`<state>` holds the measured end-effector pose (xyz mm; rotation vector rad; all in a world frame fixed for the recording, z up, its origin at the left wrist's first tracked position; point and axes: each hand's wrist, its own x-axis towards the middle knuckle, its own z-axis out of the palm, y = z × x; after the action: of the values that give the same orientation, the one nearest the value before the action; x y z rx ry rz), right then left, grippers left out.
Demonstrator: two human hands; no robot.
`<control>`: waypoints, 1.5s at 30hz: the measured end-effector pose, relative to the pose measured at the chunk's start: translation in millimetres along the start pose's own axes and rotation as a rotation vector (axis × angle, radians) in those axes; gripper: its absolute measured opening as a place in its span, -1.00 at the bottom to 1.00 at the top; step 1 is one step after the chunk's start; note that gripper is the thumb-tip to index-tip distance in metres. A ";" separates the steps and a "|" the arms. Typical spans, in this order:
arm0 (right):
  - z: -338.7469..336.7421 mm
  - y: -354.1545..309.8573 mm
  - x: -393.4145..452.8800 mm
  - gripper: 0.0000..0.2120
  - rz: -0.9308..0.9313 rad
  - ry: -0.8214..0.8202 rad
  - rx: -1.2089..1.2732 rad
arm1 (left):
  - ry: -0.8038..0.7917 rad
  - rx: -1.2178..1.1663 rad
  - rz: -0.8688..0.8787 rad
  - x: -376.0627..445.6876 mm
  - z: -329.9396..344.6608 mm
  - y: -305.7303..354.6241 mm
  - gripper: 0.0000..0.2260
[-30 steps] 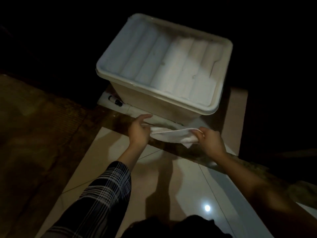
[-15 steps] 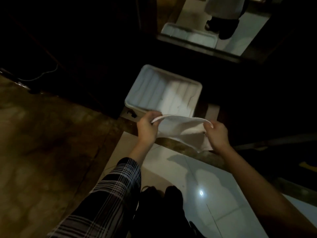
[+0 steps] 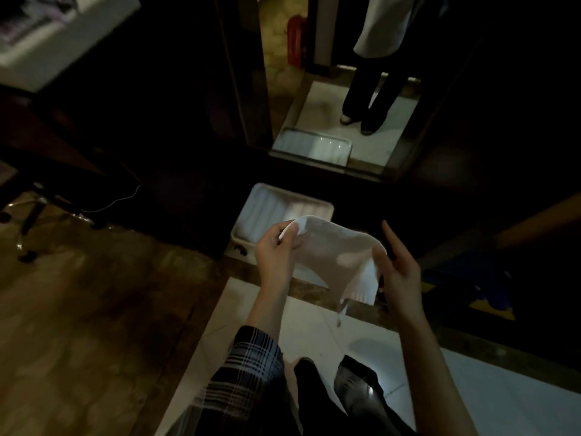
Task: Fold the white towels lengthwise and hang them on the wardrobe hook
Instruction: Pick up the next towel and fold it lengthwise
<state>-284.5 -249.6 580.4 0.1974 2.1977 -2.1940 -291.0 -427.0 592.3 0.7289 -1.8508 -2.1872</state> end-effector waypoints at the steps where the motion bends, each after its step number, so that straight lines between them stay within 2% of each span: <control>1: -1.6 -8.3 -6.0 -0.64 -0.030 0.017 0.006 | -0.001 -0.031 0.008 -6.1 5.4 6.3 -0.89; 5: -12.0 -38.8 -25.3 -0.65 -0.111 -0.044 -0.164 | -0.065 -0.077 0.013 -28.8 26.1 19.2 -0.87; 8: -24.9 -58.0 -37.5 -0.74 -0.111 -0.117 -0.321 | -0.193 0.008 0.066 -43.4 41.7 23.2 -0.82; 11: -41.3 -63.7 -50.8 -0.68 -0.196 -0.090 -0.538 | -0.296 0.098 0.153 -60.9 60.6 26.5 -0.80; 14: -58.6 -57.1 -80.2 -0.73 -0.240 0.143 -0.694 | -0.419 0.216 0.295 -89.5 78.4 21.8 -0.84; 18: -77.4 -50.9 -129.6 -0.82 -0.330 0.499 -0.961 | -0.646 0.237 0.305 -131.3 91.8 8.6 -0.85; 20: -83.3 -53.9 -152.3 -0.81 -0.270 0.610 -1.115 | -0.759 0.220 0.299 -153.7 94.3 5.9 -0.85; 25: -97.0 -62.2 -203.9 -0.83 -0.053 0.790 -1.304 | -0.993 0.201 0.227 -204.7 102.2 -2.6 -0.85; 28: -105.8 -67.7 -234.9 -0.77 -0.046 0.873 -1.352 | -1.117 0.194 0.196 -235.0 103.3 -7.2 -0.84; 31: -118.8 -64.4 -264.2 -0.74 -0.152 0.933 -1.369 | -1.231 0.207 0.211 -260.7 103.0 -12.6 -0.81; 35: -139.5 -57.3 -295.9 -0.91 -0.280 0.975 -1.370 | -1.360 0.231 0.185 -292.4 111.8 -19.4 -0.83; 38: -154.3 -57.8 -312.8 -0.70 -0.254 1.042 -1.342 | -1.460 0.261 0.175 -315.5 123.0 -22.9 -0.88; 39: -160.6 -58.8 -318.1 -0.68 -0.241 1.078 -1.317 | -1.478 0.268 0.175 -323.0 128.2 -24.0 -0.86; 42: -185.9 -60.9 -331.8 -0.73 -0.178 1.143 -1.251 | -1.513 0.247 0.155 -345.6 145.3 -26.5 -0.86; 45: -217.2 -58.0 -342.6 -0.77 -0.080 1.114 -1.217 | -1.544 0.215 0.128 -366.7 167.1 -32.7 -0.82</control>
<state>63.6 -56.3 677.1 1.4522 3.5192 -0.2609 -48.9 -112.2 668.2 -1.5038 -2.4363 -2.5823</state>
